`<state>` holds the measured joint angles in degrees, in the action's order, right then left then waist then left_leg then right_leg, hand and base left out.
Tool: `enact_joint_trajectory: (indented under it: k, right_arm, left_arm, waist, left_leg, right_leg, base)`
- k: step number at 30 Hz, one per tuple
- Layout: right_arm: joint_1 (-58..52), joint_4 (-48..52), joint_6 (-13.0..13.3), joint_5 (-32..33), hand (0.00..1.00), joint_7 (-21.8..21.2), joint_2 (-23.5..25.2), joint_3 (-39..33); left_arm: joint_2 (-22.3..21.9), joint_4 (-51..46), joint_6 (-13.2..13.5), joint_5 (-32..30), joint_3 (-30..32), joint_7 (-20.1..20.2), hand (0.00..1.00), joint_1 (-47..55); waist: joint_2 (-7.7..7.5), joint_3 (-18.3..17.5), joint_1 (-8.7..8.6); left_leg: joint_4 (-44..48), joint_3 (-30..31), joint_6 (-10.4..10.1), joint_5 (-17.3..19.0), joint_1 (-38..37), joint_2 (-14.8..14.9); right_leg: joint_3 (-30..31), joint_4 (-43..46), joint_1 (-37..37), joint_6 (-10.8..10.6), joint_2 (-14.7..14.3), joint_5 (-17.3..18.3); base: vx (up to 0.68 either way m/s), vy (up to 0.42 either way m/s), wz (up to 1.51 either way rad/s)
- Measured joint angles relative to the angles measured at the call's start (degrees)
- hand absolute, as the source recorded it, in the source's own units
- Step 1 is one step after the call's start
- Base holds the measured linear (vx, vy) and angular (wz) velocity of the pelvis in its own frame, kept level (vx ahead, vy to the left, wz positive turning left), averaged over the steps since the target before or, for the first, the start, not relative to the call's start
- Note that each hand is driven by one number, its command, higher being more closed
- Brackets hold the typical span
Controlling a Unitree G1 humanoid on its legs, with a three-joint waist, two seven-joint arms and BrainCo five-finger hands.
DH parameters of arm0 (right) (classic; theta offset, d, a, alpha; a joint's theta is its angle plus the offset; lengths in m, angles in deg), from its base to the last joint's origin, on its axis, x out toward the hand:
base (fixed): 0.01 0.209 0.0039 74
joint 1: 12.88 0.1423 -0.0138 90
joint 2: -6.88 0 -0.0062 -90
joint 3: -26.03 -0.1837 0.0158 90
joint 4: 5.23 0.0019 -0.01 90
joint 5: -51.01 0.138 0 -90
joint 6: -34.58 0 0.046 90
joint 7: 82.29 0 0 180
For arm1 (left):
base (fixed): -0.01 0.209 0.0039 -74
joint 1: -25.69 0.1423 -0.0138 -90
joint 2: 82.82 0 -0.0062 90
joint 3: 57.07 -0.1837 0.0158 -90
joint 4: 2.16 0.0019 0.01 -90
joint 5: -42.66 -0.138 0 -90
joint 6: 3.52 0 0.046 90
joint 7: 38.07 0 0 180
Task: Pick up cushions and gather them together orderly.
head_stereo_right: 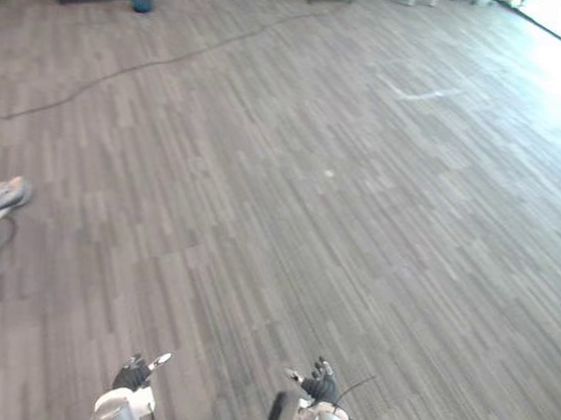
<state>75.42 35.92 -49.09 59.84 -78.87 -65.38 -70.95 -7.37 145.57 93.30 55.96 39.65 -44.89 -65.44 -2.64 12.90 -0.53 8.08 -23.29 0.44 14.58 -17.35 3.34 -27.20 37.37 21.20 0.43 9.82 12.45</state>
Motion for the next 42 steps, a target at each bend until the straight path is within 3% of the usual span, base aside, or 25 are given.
enact_joint_trajectory:
  k: [2, 3, 4, 5, 7, 9, 10, 12, 15, 17, 19, 21, 23, 24, 26, 28, 30, 33, 35, 37, 38, 39, 40, 41, 42]
  right_arm:
    - [0.2, -1.7, 0.0, -0.1, 0.0, -0.1, -0.3, -0.2]
    - [0.6, -2.4, -0.1, -0.1, 0.0, -0.2, -1.2, -0.5]
    - [1.3, -2.4, -0.3, -0.4, 0.0, -0.2, -2.2, -1.2]
    - [1.3, -2.4, -0.3, -0.5, 0.0, -0.2, -2.2, -1.7]
    - [1.2, -1.5, -0.4, -1.4, 0.0, -0.2, -2.3, -1.8]
    - [1.5, -1.8, -0.7, -1.4, 0.0, -0.1, -1.8, -1.8]
    - [1.5, -2.2, -1.3, -1.2, 0.0, 0.0, -0.5, -1.7]
    - [0.9, -3.5, -1.2, -0.2, 0.0, 0.0, 0.3, -1.8]
    - [1.1, -4.4, -1.5, 0.2, 0.0, 0.1, 0.4, -2.0]
    - [1.1, -5.5, -1.4, 0.2, 0.0, 0.1, -0.3, -1.9]
    - [1.2, -7.6, -1.5, 0.2, 0.0, 0.1, -0.4, -1.8]
    - [0.5, -8.2, -1.6, 0.1, 0.0, 0.1, 0.4, -1.9]
    - [0.7, -8.1, -1.6, 0.0, 0.0, 0.0, 1.1, -1.7]
    - [1.6, -7.6, -1.6, -0.1, 0.0, -0.1, 1.1, -1.2]
    - [1.4, -5.9, -1.5, -0.3, 0.0, -0.1, 0.5, -1.0]
    - [1.5, -5.8, -1.2, -2.0, 0.0, -0.3, 0.1, -0.2]
    - [2.0, -5.7, -0.9, -2.2, 0.0, -0.7, -0.1, -0.1]
    - [3.1, -6.0, -0.9, -2.2, 0.0, -0.9, -2.0, -0.1]
    - [2.3, -6.3, -1.3, -2.2, 0.0, -1.0, -4.0, -0.5]
    - [1.8, -6.1, -1.2, -2.1, 0.0, -1.1, -4.0, -1.4]
    - [1.8, -5.6, -1.2, -2.2, 0.0, -1.2, -4.3, -1.9]
    - [1.7, -4.6, -1.3, -2.2, 0.0, -1.1, -5.3, -1.8]
    - [1.7, -4.6, -1.4, -2.2, 0.0, -1.1, -5.4, -1.8]
    - [1.7, -4.4, -1.6, -2.0, 0.0, -0.9, -6.2, -1.7]
    - [1.7, -4.5, -1.7, -2.0, 0.0, -0.6, -6.1, -1.7]
  left_arm:
    - [0.1, 0.4, 0.0, -1.3, -1.7, 1.0, 0.0, 0.5]
    - [-0.4, 1.5, -0.2, -2.1, -1.3, 1.3, 0.0, 1.2]
    - [-1.7, 1.5, -0.4, -2.7, -0.3, 1.5, 0.0, 0.8]
    - [-2.2, 1.4, -0.5, -3.1, 0.7, 1.8, 0.0, 0.8]
    - [-2.7, 1.4, -0.7, -3.0, 3.9, 1.9, 0.0, 1.2]
    - [-2.7, 0.9, -1.0, -2.3, 5.5, 1.9, 0.0, 1.5]
    - [-2.0, -1.1, -0.9, -2.0, 5.7, 1.8, 0.0, 1.6]
    - [-1.7, -3.0, -0.7, -2.0, 5.8, 1.8, 0.0, 2.2]
    - [-1.9, -3.7, 0.2, -2.0, 5.9, 1.7, 0.0, 2.4]
    - [-1.7, -3.2, 0.3, -2.0, 5.7, 1.5, 0.0, 2.5]
    - [-1.2, -2.8, 0.3, -1.9, 5.7, 1.1, 0.0, 3.3]
    - [0.3, -2.5, 0.2, -1.9, 6.1, 0.8, 0.0, 4.2]
    - [1.0, -1.2, 0.2, -1.9, 7.3, 0.5, 0.0, 4.2]
    - [1.8, -0.4, -0.2, -1.9, 6.8, 0.4, 0.0, 4.1]
    - [1.6, 0.3, -0.6, -1.9, 5.3, 0.5, 0.0, 4.1]
    - [1.3, 0.5, -0.8, -2.0, 3.5, 0.5, 0.0, 3.8]
    - [1.4, 1.4, -0.9, -2.0, 2.4, 0.6, 0.0, 2.6]
    - [2.5, 3.5, -0.9, -2.9, -1.2, 1.1, 0.0, 1.3]
    - [1.9, 3.7, -1.0, -3.4, -1.3, 1.5, 0.0, 1.6]
    - [1.5, 3.5, -0.8, -4.5, -0.6, 2.0, 0.0, 2.0]
    - [0.8, 3.4, -0.8, -4.8, 1.0, 2.1, 0.0, 2.0]
    - [-0.2, 3.0, -0.9, -4.8, 2.7, 2.1, 0.0, 2.3]
    - [-0.4, 2.8, -0.9, -4.8, 3.0, 2.1, 0.0, 2.4]
    - [-1.0, 1.5, -0.9, -4.7, 3.7, 2.1, 0.0, 3.6]
    - [-0.9, 0.6, -0.9, -4.7, 3.9, 2.1, 0.0, 3.9]
  waist:
    - [-0.91, -0.5, -0.25]
    - [-1.11, -0.7, -0.59]
    - [1.74, -1.1, -0.74]
    - [3.03, -1.2, -0.7]
    - [5.16, -0.5, -0.76]
    - [5.57, 0.5, -0.35]
    - [4.19, 1.2, 0.49]
    - [2.59, 0.6, 1.07]
    - [2.94, 0.3, 2.63]
    - [3.47, 0.1, 2.62]
    - [2.74, -1.5, 3.39]
    - [0.55, -2.9, 3.38]
    - [-0.87, -2.6, 4.19]
    - [-1.13, -1.6, 3.29]
    - [-0.09, -1.0, 2.27]
    - [0.95, -1.1, 2.1]
    - [0.98, -1.1, 1.74]
    - [-0.29, -0.1, -0.64]
    - [0.83, 0.2, -1.68]
    - [0.91, 0.2, -1.73]
    - [2.64, 0.5, -1.89]
    - [4.84, 0.9, -2.04]
    - [5.18, 1.0, -2.03]
    - [6.99, 2.2, -1.24]
    - [7.32, 2.4, -1.04]
  left_leg:
    - [-1.4, 0.9, -0.2, 0.0, -2.8, -1.8]
    - [0.0, 2.9, -1.9, 1.0, -5.1, -1.9]
    - [4.2, 4.0, -2.9, 1.1, -4.3, 0.6]
    - [8.9, 5.0, -4.5, 0.1, -2.9, 2.1]
    - [30.6, 8.6, -9.3, -8.7, 4.5, 6.4]
    - [47.6, 9.8, -8.9, -5.5, 11.8, 9.3]
    - [52.8, 9.8, -7.5, -1.2, 17.7, 9.6]
    - [47.1, 8.7, -5.1, 2.2, 24.3, 8.5]
    - [26.7, 12.1, -4.1, 2.6, 31.6, 5.8]
    - [9.9, 18.2, -6.6, -2.9, 32.5, 3.6]
    - [9.7, 19.8, -6.5, -11.0, 32.3, 2.1]
    - [13.7, 16.5, -4.2, -7.3, 32.2, 0.9]
    - [14.3, 11.5, -2.0, -5.1, 28.7, 0.9]
    - [13.3, 9.5, -0.8, -3.1, 23.0, -0.2]
    - [10.4, 8.8, 0.2, -1.9, 16.4, -0.4]
    - [2.5, 6.5, 0.3, -1.8, 7.0, -0.2]
    - [-1.4, 6.4, -0.2, -0.6, 3.6, -0.1]
    - [-3.9, 6.5, -1.6, 2.0, -0.1, -1.5]
    - [-3.4, 8.9, -1.8, 4.3, -3.6, -1.1]
    - [2.7, 11.5, -1.8, 4.3, -2.5, -0.1]
    - [15.3, 13.3, -2.3, 3.9, 1.7, 2.3]
    - [30.1, 15.5, -5.9, -0.4, 7.6, 5.5]
    - [32.3, 15.9, -6.5, -1.6, 8.5, 6.0]
    - [48.0, 16.2, -7.8, -9.3, 14.1, 10.0]
    - [53.1, 15.5, -6.6, -6.2, 16.9, 10.7]
  right_leg:
    - [-0.4, -16.8, -0.5, 1.6, -2.5, -7.5]
    - [1.9, -17.3, -0.5, 9.2, -3.7, -13.9]
    - [1.2, -14.8, -0.8, 9.7, -5.1, -10.6]
    - [1.4, -14.3, -1.5, 9.8, -6.3, -9.0]
    - [4.4, -15.0, -5.8, 9.6, -10.2, -5.3]
    - [7.8, -17.0, -10.8, 10.1, -13.5, -3.4]
    - [11.1, -19.6, -16.7, 10.3, -14.6, -2.1]
    - [16.4, -23.1, -22.2, 9.4, -14.5, -1.7]
    - [24.6, -26.4, -28.0, 6.6, -13.4, 0.3]
    - [29.0, -28.7, -31.8, 4.5, -12.0, 2.6]
    - [33.1, -27.8, -33.3, 2.5, -9.7, 6.1]
    - [35.4, -20.5, -30.6, 1.3, -7.4, 7.3]
    - [35.5, -3.8, -23.8, -2.8, -5.9, 5.6]
    - [33.2, 12.7, -17.0, -7.8, -3.7, 2.2]
    - [26.8, 18.8, -14.4, -6.3, -1.7, 3.0]
    - [17.4, 15.0, -10.2, -3.3, -0.3, 4.8]
    - [13.5, 8.5, -6.2, -2.9, -0.9, 4.8]
    - [10.2, -21.8, -1.8, -3.3, -2.4, -7.4]
    - [13.4, -19.6, -1.1, -0.5, -3.4, -14.4]
    - [14.4, -13.4, -0.1, 1.9, -3.3, -13.0]
    - [13.2, -11.9, -1.7, 2.5, -4.4, -9.9]
    - [12.8, -11.8, -4.5, 2.9, -6.6, -7.0]
    - [13.0, -11.9, -5.1, 3.2, -7.0, -6.7]
    - [14.1, -13.4, -10.8, 4.8, -10.5, -3.5]
    - [14.9, -14.5, -14.0, 5.2, -11.3, -1.9]
  base:
    - [0.59, -0.091, -0.06]
    - [0.64, -0.134, -0.19]
    - [0.65, -0.148, -0.27]
    - [0.77, -0.185, -0.47]
    - [0.7, -0.121, -0.8]
    - [0.59, -0.006, -1.04]
    - [0.68, -0.006, -1.18]
    - [0.54, 0.023, -1.19]
    - [0.47, 0.166, -1.34]
    - [0.52, 0.297, -1.07]
    - [0.69, 0.46, -1.08]
    - [0.63, 0.374, -1.08]
    - [0.56, 0.33, -1.09]
    - [0.49, 0.299, -0.76]
    - [0.41, 0.224, -0.56]
    - [0.5, 0.206, -0.46]
    - [0.42, 0.089, -0.3]
    - [0.46, -0.009, 0.07]
    - [0.57, -0.093, 0.43]
    - [0.55, -0.153, 0.26]
    - [0.73, -0.265, -0.01]
    - [0.6, -0.224, -0.07]
    - [0.64, -0.148, -0.39]
    - [0.54, -0.024, -0.47]
    - [0.8, -0.035, -0.57]
